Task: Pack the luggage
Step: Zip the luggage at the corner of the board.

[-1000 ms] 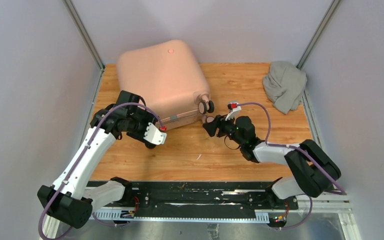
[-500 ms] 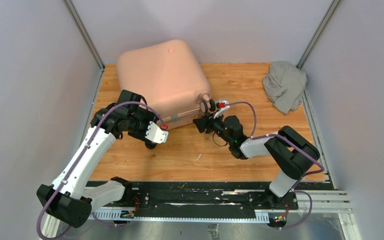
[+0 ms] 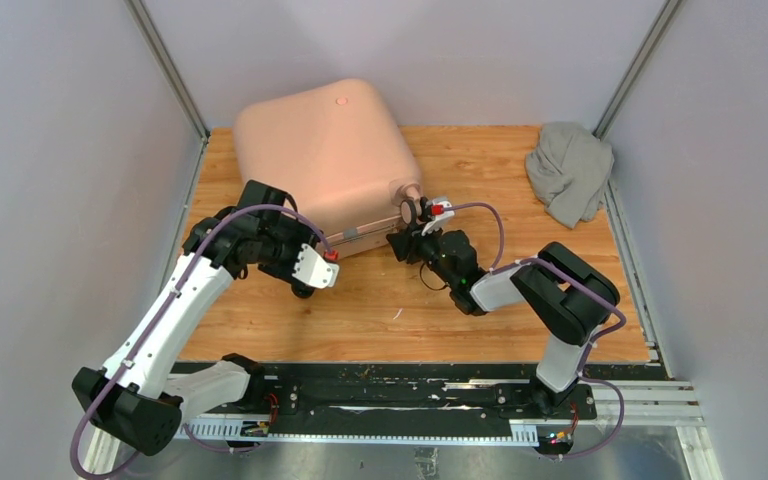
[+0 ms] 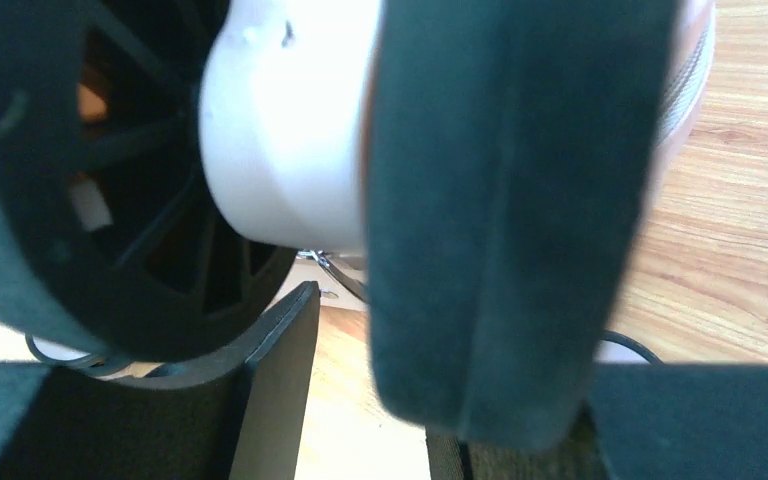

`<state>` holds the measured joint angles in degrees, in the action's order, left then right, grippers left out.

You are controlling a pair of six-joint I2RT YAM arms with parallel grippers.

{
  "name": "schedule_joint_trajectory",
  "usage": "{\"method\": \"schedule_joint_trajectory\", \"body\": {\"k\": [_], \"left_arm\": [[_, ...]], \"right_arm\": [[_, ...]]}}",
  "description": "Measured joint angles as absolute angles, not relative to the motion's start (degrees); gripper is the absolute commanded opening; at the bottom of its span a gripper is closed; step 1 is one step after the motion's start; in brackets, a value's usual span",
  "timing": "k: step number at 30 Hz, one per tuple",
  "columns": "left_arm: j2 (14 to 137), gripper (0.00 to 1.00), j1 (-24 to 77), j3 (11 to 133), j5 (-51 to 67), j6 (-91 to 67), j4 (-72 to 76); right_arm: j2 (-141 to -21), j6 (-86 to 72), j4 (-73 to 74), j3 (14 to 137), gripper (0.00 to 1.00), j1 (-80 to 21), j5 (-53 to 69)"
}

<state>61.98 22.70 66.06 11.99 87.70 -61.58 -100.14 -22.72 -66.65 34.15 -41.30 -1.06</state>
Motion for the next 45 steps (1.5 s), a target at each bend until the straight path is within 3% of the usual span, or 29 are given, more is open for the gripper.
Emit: {"method": "schedule_joint_trajectory", "body": {"k": [7, 16, 25, 27, 31, 39, 43, 45], "left_arm": [[62.13, 0.00, 24.93, 66.28, 11.40, 86.96, -61.49], [62.28, 0.00, 29.95, 69.43, 9.85, 85.80, -57.58], [62.52, 0.00, 30.52, 70.15, 5.28, 85.30, -55.44], [61.82, 0.07, 30.52, 69.32, 3.51, 86.19, -56.49], [61.01, 0.39, 28.99, 68.16, 0.45, 89.38, -62.41], [59.70, 0.57, 22.68, 66.26, -2.61, 98.39, -71.75], [59.92, 0.81, 22.57, 64.75, -3.77, 101.91, -73.25], [60.27, 0.83, 22.39, 64.82, -3.57, 102.26, -74.06]], "right_arm": [[-101.10, -23.16, -67.29, 34.76, 0.32, -41.56, -1.10], [-101.10, -27.68, -67.77, 34.81, 0.04, -42.13, -4.36], [-101.62, -30.17, -68.75, 34.76, 0.00, -42.63, -4.54], [-101.89, -30.37, -69.41, 34.68, 0.00, -42.74, -4.54], [-102.15, -30.50, -70.08, 34.52, 0.00, -42.78, -4.51], [-102.19, -30.85, -70.22, 34.52, 0.00, -42.87, -4.40], [-102.19, -30.89, -70.22, 34.52, 0.00, -42.87, -4.36], [-102.19, -31.11, -70.24, 34.50, 0.00, -42.87, -4.36]]}}
